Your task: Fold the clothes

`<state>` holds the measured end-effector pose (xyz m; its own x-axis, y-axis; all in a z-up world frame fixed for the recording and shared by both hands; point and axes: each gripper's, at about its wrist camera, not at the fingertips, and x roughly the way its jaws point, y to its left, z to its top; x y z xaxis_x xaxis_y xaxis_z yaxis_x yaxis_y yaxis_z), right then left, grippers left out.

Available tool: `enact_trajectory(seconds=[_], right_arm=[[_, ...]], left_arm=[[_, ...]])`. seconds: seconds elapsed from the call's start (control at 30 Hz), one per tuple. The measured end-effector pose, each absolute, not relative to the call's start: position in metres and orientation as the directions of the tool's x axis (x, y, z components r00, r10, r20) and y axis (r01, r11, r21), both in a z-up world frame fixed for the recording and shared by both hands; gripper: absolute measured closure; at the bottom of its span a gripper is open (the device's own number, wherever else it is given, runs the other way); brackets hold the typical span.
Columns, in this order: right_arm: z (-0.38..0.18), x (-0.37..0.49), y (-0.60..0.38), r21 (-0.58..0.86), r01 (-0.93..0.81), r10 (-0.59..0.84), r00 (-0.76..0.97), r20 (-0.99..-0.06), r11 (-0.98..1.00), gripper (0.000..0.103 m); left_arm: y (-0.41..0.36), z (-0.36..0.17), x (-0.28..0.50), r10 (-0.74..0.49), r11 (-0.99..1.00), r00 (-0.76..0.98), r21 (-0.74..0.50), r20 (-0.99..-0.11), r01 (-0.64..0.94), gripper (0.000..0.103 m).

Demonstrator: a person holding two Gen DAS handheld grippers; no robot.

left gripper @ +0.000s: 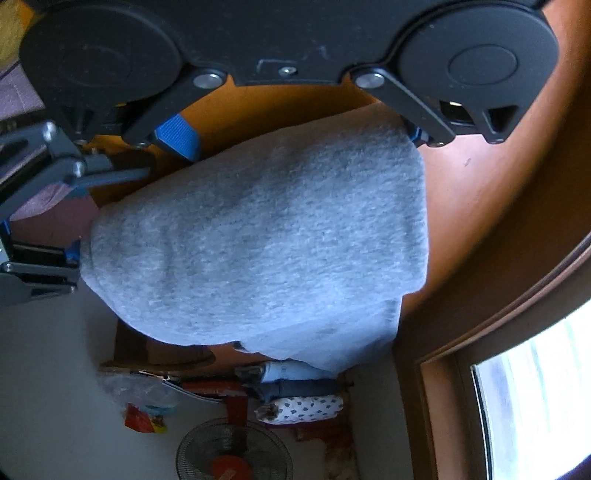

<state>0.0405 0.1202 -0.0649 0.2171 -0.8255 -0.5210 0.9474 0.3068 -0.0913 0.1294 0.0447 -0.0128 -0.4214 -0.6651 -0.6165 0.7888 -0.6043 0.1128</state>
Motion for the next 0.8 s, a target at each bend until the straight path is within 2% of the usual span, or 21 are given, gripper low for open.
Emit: enact_trajectory(seconds=[0.07,0.33,0.37,0.4,0.47,0.57,0.63,0.7,0.8], right_arm=[[-0.065,0.035,0.118,-0.07,0.953,-0.828,0.218,-0.516,0.294,0.045],[-0.066,0.031,0.111,-0.052,0.954,-0.833,0.229,-0.504,0.294,0.045],[-0.068,0.031,0.11,-0.051,0.954,-0.83,0.231,-0.507,0.297,0.04],[-0.069,0.031,0.107,-0.053,0.949,-0.818,0.238,-0.524,0.309,0.028],[-0.071,0.034,0.104,-0.067,0.94,-0.81,0.25,-0.531,0.334,0.021],[-0.071,0.035,0.104,-0.061,0.944,-0.811,0.245,-0.531,0.325,0.023],[-0.07,0.035,0.109,-0.073,0.943,-0.814,0.24,-0.528,0.325,0.029],[-0.067,0.032,0.114,-0.073,0.942,-0.815,0.243,-0.527,0.328,0.041],[-0.057,0.031,0.126,-0.077,0.938,-0.814,0.251,-0.523,0.338,0.044]], left_arm=[[0.041,-0.013,0.13,-0.666,-0.602,-0.419,0.113,-0.617,0.79,0.0],[0.028,-0.013,0.126,-0.655,-0.617,-0.423,0.12,-0.626,0.778,0.0],[0.026,-0.013,0.124,-0.65,-0.62,-0.426,0.115,-0.629,0.776,0.0],[0.024,-0.013,0.124,-0.644,-0.622,-0.429,0.107,-0.633,0.775,0.0],[0.023,-0.012,0.122,-0.632,-0.626,-0.435,0.091,-0.642,0.775,0.0],[0.028,-0.01,0.118,-0.623,-0.631,-0.433,0.093,-0.651,0.77,0.0],[0.031,-0.009,0.115,-0.618,-0.635,-0.431,0.094,-0.658,0.767,0.001],[0.036,-0.007,0.112,-0.614,-0.64,-0.432,0.097,-0.66,0.762,0.004],[0.049,0.001,0.112,-0.599,-0.656,-0.457,0.076,-0.657,0.751,0.007]])
